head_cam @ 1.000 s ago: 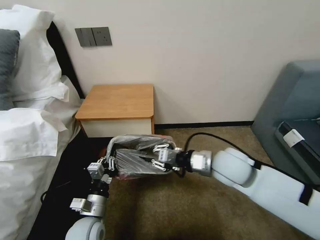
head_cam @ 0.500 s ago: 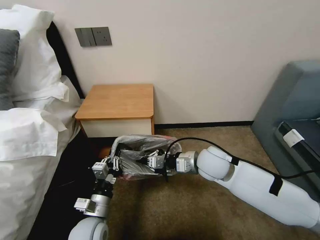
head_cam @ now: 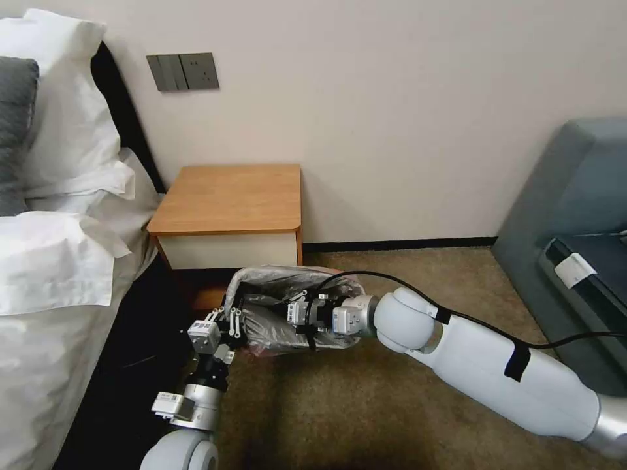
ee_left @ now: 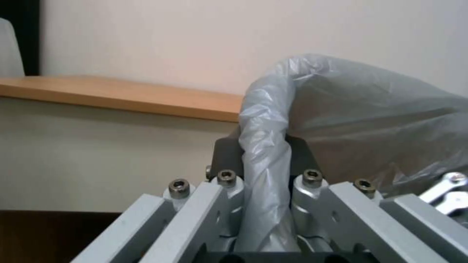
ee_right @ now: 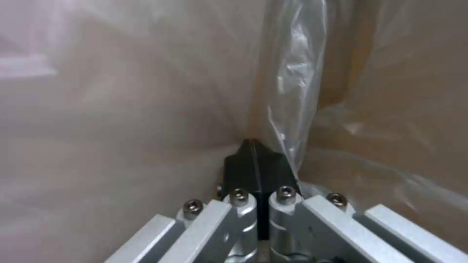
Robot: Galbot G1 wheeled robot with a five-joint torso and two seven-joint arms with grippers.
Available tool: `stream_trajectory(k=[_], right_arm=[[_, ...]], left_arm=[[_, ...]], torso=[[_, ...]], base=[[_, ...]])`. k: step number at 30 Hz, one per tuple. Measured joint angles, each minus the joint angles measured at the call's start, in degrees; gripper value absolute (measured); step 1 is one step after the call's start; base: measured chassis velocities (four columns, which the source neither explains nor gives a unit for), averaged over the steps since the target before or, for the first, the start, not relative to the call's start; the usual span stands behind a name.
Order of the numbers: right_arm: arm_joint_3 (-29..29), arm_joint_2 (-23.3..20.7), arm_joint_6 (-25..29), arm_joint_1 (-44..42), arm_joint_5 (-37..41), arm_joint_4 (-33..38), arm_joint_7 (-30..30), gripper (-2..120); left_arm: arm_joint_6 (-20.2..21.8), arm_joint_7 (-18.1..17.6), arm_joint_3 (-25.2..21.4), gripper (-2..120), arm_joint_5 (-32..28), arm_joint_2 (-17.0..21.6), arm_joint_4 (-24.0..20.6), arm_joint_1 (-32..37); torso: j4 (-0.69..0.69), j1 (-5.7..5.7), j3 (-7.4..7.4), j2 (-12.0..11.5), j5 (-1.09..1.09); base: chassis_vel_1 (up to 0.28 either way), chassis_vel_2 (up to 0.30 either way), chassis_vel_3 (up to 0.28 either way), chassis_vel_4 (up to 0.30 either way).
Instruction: Pick up the garbage bag from the table and place it over the trash can.
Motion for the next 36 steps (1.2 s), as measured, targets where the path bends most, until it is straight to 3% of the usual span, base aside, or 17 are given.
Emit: stream_trajectory(k=[8, 18, 30, 36], right_arm=[[-3.5, 2.2, -1.5, 3.3, 0.5, -3.8, 2.0, 0], [-3.6, 2.4, -1.7, 3.4, 1.7, -4.9, 2.9, 0], [-1.7, -4.0, -3.5, 0.5, 10.4, 5.5, 8.2, 0], [6.8, -8.2, -3.2, -7.1, 15.9, 12.5, 13.8, 0]], left_arm=[[0.0, 0.0, 0.9, 8, 0.0, -0.4, 0.0, -0.1], [0.0, -0.2, 1.0, 8, -0.7, -0.5, 0.2, 0.0], [0.5, -2.0, -1.8, 8, -5.7, 0.1, 1.6, -0.8], [1.9, -3.4, -1.9, 8, -8.4, 0.5, 2.8, -1.1]], torso=[[0.01, 0.0, 0.0, 0.0, 0.0], [0.0, 0.0, 0.0, 0.0, 0.0], [0.01, 0.0, 0.0, 0.0, 0.01], [0.01, 0.0, 0.0, 0.0, 0.01]], base=[[0.0, 0.0, 0.0, 0.0], [0.0, 0.0, 0.0, 0.0], [0.0, 0.0, 0.0, 0.0], [0.0, 0.0, 0.0, 0.0]])
